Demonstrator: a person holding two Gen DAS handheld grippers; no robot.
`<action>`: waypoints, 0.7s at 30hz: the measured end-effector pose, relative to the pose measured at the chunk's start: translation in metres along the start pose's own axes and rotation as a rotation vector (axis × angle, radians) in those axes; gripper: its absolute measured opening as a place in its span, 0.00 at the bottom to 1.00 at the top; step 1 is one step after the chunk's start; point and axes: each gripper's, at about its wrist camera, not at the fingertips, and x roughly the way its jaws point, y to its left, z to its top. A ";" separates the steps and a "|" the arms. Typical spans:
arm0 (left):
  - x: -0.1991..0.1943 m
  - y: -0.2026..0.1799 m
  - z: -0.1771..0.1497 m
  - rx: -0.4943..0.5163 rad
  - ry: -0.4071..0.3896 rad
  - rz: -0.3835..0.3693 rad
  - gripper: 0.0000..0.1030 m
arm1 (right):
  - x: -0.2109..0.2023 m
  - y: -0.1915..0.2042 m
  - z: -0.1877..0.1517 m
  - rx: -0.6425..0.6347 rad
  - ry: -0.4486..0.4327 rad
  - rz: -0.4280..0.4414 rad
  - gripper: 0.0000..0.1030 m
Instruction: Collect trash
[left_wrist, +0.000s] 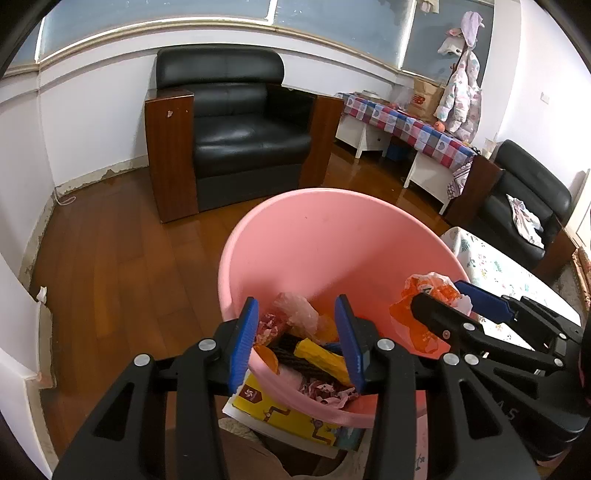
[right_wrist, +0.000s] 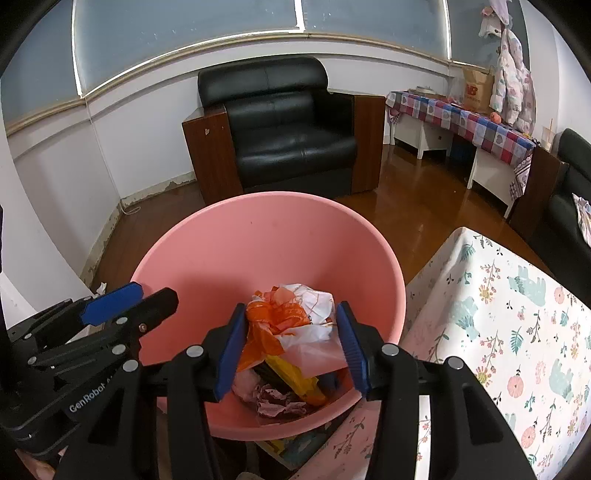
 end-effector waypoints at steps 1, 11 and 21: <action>0.000 0.000 0.000 0.000 0.000 0.001 0.42 | 0.000 0.000 0.000 0.001 0.001 0.002 0.47; -0.001 0.000 0.002 -0.003 -0.002 0.005 0.42 | -0.001 -0.008 0.001 0.030 0.010 0.036 0.50; -0.001 -0.001 0.002 -0.001 0.000 0.008 0.42 | -0.008 -0.010 -0.006 0.036 0.001 0.029 0.50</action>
